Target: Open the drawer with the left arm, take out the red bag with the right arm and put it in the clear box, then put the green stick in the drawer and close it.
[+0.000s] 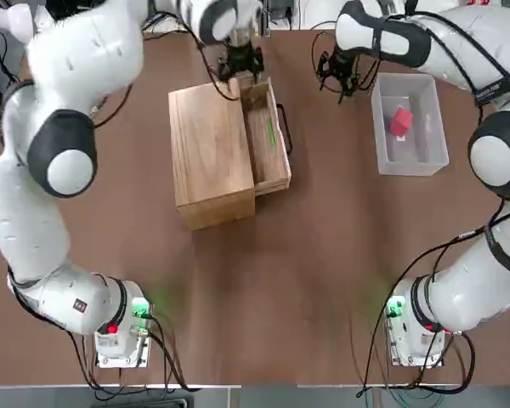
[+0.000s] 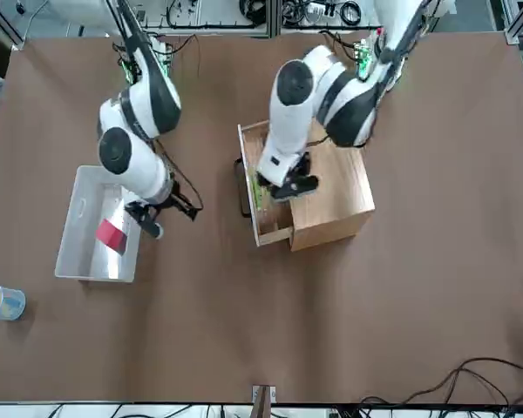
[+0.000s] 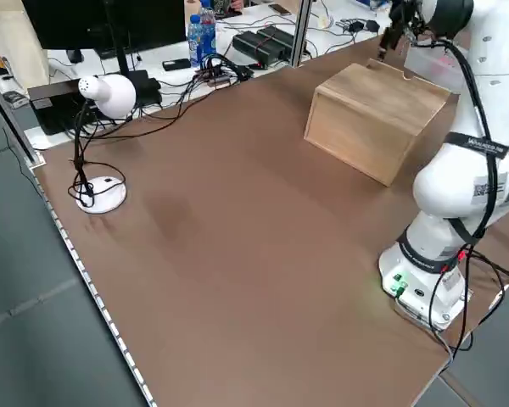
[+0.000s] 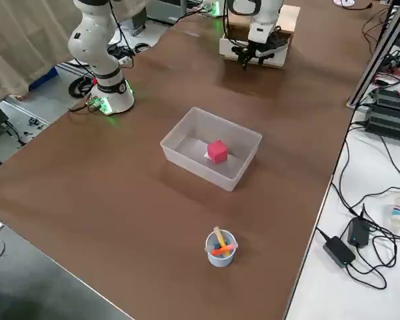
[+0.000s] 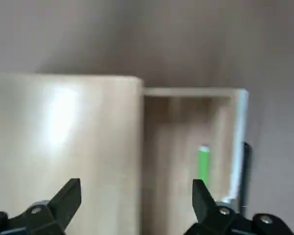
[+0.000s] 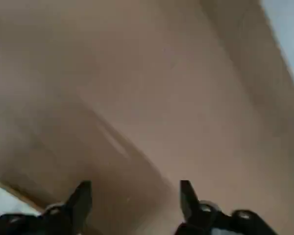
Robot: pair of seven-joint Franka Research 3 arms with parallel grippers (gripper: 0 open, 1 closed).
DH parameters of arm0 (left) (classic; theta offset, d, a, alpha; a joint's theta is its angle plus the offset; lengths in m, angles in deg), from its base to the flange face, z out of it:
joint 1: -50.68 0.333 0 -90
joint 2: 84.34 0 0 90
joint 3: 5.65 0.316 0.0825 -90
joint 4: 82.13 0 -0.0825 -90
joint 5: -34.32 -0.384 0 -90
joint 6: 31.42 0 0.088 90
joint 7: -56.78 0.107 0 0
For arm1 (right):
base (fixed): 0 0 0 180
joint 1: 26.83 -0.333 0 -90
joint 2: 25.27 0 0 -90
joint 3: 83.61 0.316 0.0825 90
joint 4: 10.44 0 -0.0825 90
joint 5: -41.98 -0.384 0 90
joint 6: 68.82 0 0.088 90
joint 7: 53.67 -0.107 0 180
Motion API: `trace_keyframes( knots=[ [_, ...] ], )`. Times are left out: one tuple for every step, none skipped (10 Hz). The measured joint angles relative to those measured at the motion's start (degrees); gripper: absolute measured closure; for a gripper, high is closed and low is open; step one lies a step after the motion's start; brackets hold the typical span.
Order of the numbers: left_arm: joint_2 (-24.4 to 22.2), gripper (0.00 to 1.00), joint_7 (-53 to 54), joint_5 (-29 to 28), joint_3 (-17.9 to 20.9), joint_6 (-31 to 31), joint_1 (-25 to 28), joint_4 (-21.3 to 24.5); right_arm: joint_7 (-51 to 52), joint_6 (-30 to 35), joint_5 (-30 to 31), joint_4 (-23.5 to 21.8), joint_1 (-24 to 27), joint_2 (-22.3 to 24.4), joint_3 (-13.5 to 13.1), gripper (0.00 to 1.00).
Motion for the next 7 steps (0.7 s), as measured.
trace_keyframes(
  knots=[
    [-3.0, 0.00, 3.4, 0.0, 0.3, -2.1, 2.6, 0.7, -0.2, 0.0, -4.2, -0.5, -0.1, -1.2, -0.1, 0.45],
    [-6.1, 0.00, 7.0, 0.6, 1.4, -2.9, 4.8, 2.0, -0.9, -0.1, -7.0, -0.7, -0.5, -2.8, -0.1, 0.60],
    [-9.4, 0.00, 11.0, 2.1, 4.3, -3.1, 5.9, 3.7, -2.1, -0.5, -9.8, -0.7, -0.9, -4.1, -0.1, 0.78],
    [-12.7, 0.00, 16.8, 5.3, 9.1, -3.2, 6.0, 5.4, -2.8, -1.3, -12.1, -0.7, -1.3, -5.1, -0.1, 0.93],
    [-16.0, 0.00, 23.4, 8.1, 13.8, -3.3, 6.2, 7.1, -3.7, -2.8, -13.4, -0.9, -2.1, -5.7, -0.1, 0.99],
    [-19.2, 0.00, 29.3, 9.6, 17.9, -3.6, 6.6, 9.0, -6.3, -5.3, -13.7, -1.3, -3.9, -6.2, -0.1, 0.99],
    [-22.4, 0.00, 34.9, 11.4, 21.6, -3.7, 7.2, 11.0, -10.1, -8.7, -13.8, -1.5, -7.2, -6.8, 0.0, 0.99]
  ],
)
